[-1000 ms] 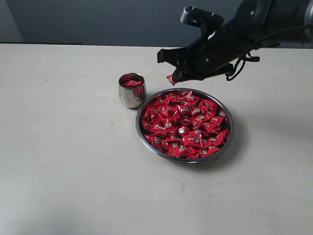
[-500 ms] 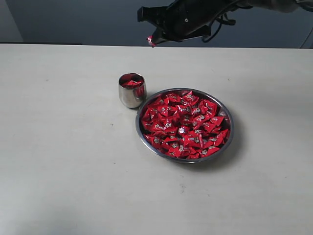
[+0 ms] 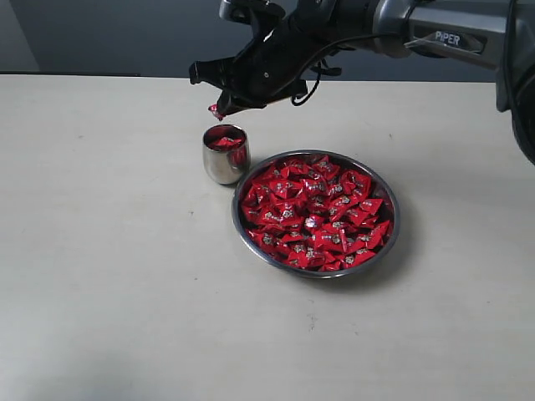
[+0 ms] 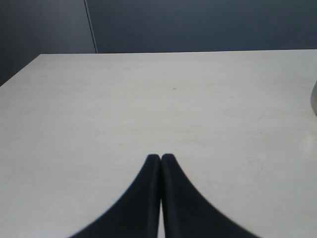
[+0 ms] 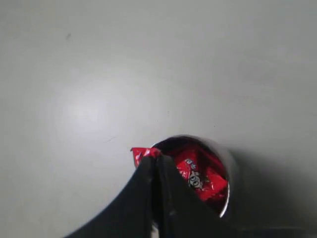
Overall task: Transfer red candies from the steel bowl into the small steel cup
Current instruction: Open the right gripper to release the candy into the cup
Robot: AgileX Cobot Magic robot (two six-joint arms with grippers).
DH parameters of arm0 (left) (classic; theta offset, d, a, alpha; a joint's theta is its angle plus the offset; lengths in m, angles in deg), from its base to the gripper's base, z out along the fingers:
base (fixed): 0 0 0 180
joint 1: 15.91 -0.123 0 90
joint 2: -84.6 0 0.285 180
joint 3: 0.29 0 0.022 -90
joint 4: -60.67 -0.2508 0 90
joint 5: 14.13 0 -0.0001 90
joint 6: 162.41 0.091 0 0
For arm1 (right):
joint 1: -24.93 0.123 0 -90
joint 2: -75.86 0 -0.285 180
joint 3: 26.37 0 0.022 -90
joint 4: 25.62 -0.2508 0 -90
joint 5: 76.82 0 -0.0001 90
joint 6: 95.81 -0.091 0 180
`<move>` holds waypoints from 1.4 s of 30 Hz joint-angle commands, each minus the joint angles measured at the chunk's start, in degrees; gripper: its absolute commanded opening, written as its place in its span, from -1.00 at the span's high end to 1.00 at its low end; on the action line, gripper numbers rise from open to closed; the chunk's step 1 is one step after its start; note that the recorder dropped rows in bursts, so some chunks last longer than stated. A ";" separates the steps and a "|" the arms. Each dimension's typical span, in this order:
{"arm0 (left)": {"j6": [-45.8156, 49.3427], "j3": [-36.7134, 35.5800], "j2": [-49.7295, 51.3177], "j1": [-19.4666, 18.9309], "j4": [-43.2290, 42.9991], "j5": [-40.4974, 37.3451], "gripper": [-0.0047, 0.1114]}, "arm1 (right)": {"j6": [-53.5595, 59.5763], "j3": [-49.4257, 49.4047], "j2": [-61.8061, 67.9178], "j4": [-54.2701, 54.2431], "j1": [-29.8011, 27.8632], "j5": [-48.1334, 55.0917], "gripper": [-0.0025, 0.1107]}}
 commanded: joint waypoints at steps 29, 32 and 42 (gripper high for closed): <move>-0.08 -0.26 -0.27 0.27 0.35 0.58 0.91 | 0.82 0.38 0.73 0.86 0.00 2.02 0.97; -0.08 -0.26 -0.27 0.27 0.35 0.58 0.91 | 1.16 0.38 0.73 0.86 0.00 2.13 0.93; -0.08 -0.26 -0.27 0.27 0.35 0.58 0.91 | 1.16 0.38 0.73 0.86 0.00 2.25 0.33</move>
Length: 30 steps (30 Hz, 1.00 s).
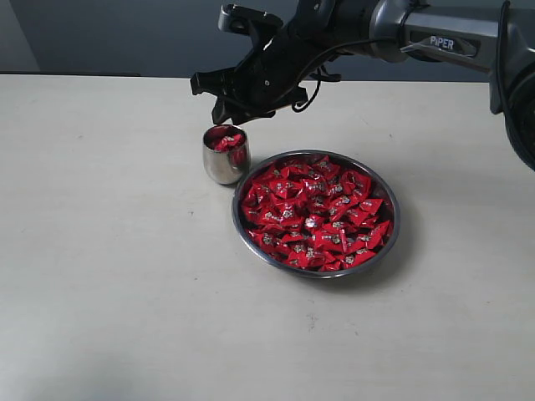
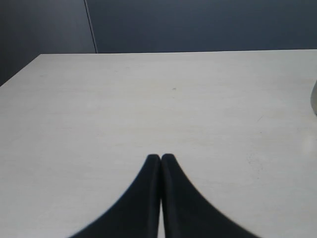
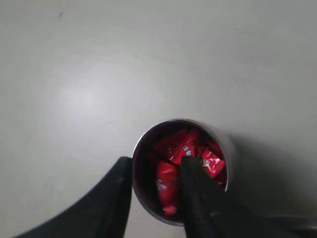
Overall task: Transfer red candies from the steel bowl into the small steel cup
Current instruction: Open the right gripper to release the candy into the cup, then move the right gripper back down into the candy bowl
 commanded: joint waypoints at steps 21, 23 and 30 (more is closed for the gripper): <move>-0.08 -0.26 -0.27 0.27 0.35 0.58 0.91 | -1.28 -4.70 -8.40 13.37 -1.85 -5.81 0.97; -0.08 -0.26 -0.27 0.27 0.35 0.58 0.91 | -1.28 -9.30 -11.56 13.48 -2.54 -10.73 0.97; -0.08 -0.26 -0.27 0.27 0.35 0.58 0.91 | -1.06 -31.92 -24.29 13.89 -6.15 -27.73 0.97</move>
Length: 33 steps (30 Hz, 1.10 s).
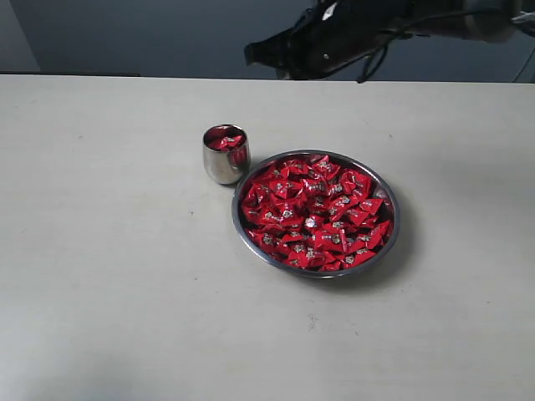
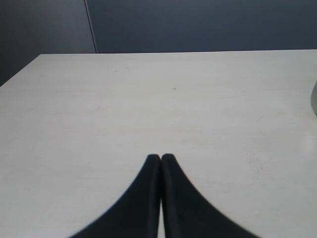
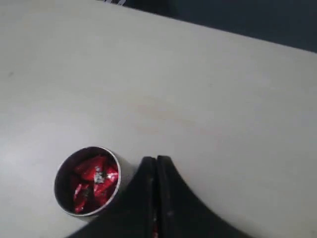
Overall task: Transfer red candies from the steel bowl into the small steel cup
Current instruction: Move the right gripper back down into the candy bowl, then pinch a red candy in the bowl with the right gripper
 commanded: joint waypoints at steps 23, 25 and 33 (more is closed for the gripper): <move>-0.08 -0.26 -0.27 0.27 0.35 0.58 0.91 | 6.54 -22.98 -5.34 -8.42 -6.88 20.10 0.95; -0.08 -0.26 -0.27 0.27 0.35 0.58 0.91 | 7.08 -22.98 -5.28 -8.31 -6.88 20.39 0.71; -0.08 -0.26 -0.27 0.27 0.35 0.58 0.91 | 7.40 -22.98 -5.28 -10.18 -6.88 20.26 0.20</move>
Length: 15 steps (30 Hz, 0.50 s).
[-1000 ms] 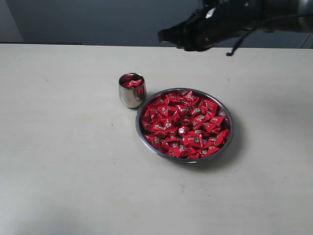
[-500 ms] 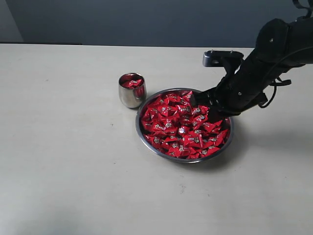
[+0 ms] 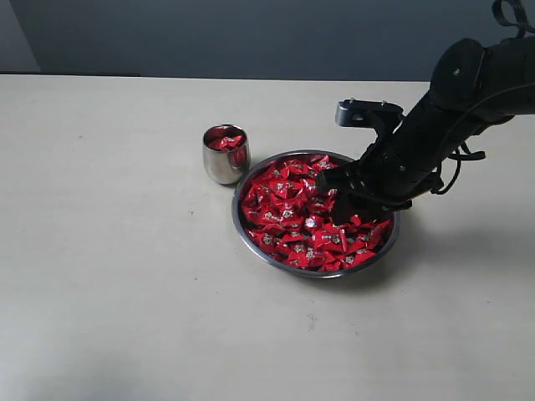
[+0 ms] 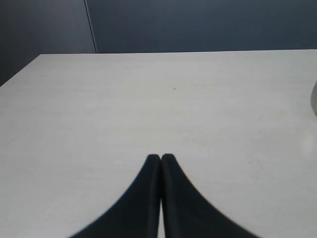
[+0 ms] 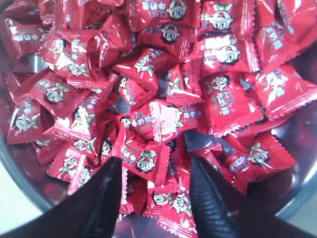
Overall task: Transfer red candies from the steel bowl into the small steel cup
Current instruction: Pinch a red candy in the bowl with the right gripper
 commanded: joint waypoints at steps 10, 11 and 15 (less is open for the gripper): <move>-0.08 -0.26 -0.27 0.27 0.35 0.58 0.91 | 0.69 -0.20 3.65 -3.83 0.07 0.52 0.26; -0.08 -0.26 -0.27 0.27 0.35 0.58 0.91 | 0.69 -0.20 4.35 -4.76 0.07 0.66 0.26; -0.08 -0.26 -0.27 0.27 0.35 0.58 0.91 | 0.69 -0.20 4.93 -5.87 0.07 0.68 0.26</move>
